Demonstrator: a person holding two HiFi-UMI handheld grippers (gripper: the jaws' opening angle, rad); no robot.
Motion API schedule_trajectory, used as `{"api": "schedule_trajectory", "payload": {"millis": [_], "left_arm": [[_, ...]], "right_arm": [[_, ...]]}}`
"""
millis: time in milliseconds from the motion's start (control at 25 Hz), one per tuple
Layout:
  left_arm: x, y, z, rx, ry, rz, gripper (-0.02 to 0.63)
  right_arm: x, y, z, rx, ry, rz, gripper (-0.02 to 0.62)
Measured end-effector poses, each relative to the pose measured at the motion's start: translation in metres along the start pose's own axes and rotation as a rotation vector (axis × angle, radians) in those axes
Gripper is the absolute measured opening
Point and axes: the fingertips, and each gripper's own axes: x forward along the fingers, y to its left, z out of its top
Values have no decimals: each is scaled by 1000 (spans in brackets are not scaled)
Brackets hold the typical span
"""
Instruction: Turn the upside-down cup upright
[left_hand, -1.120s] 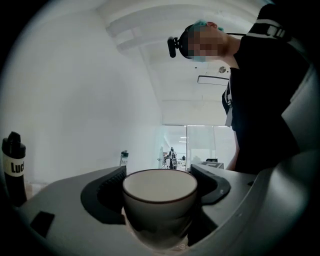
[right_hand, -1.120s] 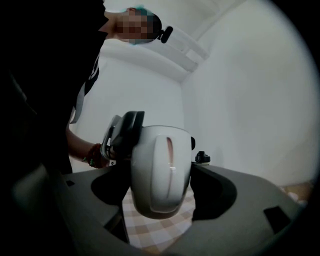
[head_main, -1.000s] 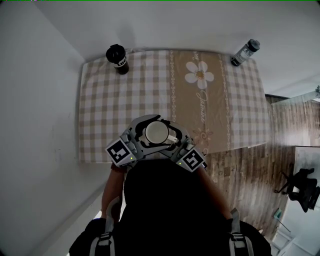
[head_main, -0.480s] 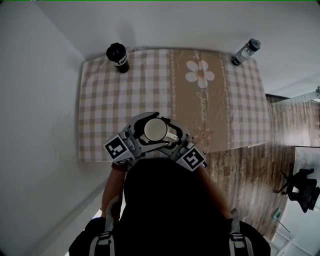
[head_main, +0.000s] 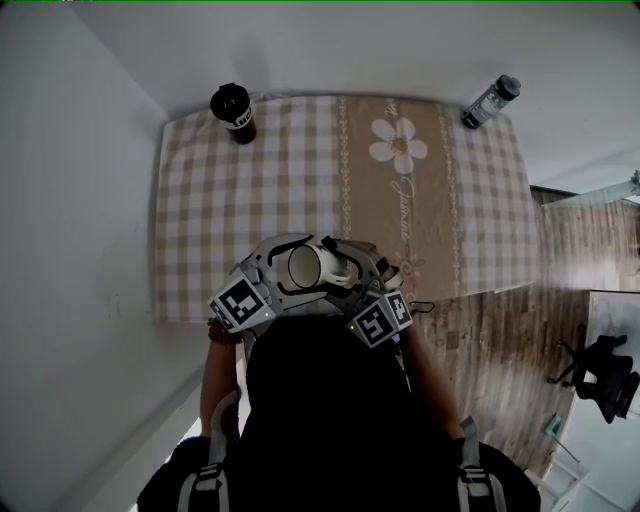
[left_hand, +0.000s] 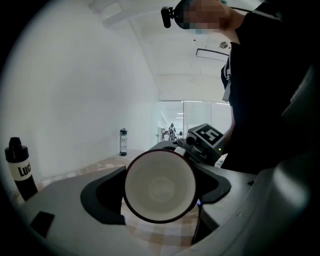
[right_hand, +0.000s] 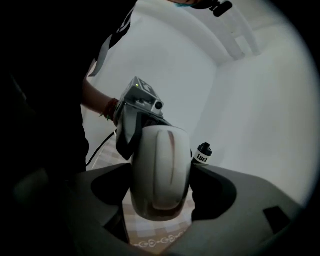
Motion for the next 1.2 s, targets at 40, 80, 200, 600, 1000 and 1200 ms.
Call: {"api": "schedule_trajectory", "payload": {"millis": [40, 80, 200, 600, 1000, 1200], "left_arm": [[1, 0, -1, 3, 2, 3, 414], [2, 1, 0, 6, -1, 7, 414], [4, 0, 9, 30, -22, 18, 414], [-3, 3, 39, -30, -224, 23, 413], [-21, 12, 52, -142, -381, -12, 413], [-21, 13, 52, -142, -384, -30, 414]], "right_arm": [[0, 0, -1, -1, 5, 6, 376], [0, -1, -2, 7, 5, 6, 376], [-2, -3, -2, 34, -9, -12, 376], [-11, -12, 12, 54, -112, -68, 378], [-13, -19, 14, 180, -204, -111, 367], [-12, -21, 17, 158, -212, -92, 359]]}}
